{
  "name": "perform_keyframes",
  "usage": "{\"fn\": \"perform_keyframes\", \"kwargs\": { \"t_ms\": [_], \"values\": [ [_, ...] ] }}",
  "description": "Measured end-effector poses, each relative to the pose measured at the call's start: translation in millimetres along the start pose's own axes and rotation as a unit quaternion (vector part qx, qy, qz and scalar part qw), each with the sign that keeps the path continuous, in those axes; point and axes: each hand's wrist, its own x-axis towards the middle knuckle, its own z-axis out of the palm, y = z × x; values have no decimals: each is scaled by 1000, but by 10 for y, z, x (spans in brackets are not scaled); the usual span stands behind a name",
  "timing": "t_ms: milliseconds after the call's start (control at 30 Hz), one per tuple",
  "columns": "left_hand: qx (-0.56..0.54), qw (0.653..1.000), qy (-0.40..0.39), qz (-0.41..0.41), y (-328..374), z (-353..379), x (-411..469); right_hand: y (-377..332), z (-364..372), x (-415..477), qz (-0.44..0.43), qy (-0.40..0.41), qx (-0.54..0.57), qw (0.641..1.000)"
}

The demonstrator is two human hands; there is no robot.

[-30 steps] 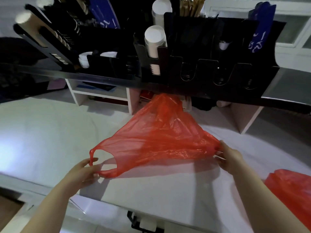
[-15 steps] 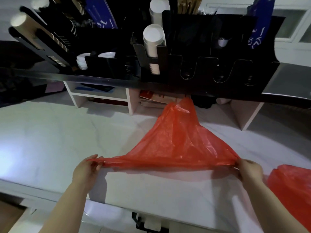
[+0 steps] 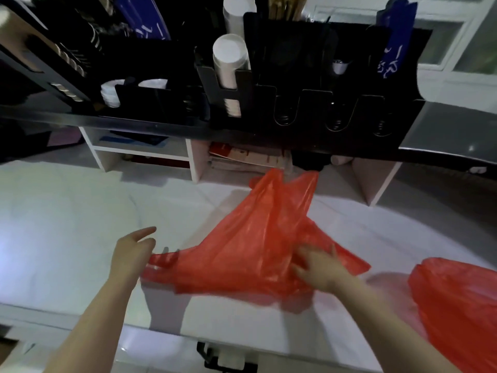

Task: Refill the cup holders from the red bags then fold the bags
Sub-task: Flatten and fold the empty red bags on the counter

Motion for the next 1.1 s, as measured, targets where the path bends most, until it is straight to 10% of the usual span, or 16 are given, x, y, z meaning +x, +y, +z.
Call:
{"fn": "perform_keyframes", "kwargs": {
  "t_ms": [233, 467, 800, 1100],
  "values": [
    [32, 973, -164, 158, 441, 694, -244, -368, 156, -121, -93, -54, 9, 994],
    [56, 955, -252, 146, 787, 1130, -237, -77, -157, 17, 23, 199, 157, 967],
    [106, 891, -418, 143, 773, 1331, -96, 245, -238, 442, 154, 257, 524, 797],
    [55, 955, -280, 78, 1032, 1754, 435, 375, -422, 755, 166, 331, 466, 804]
  ]
}}
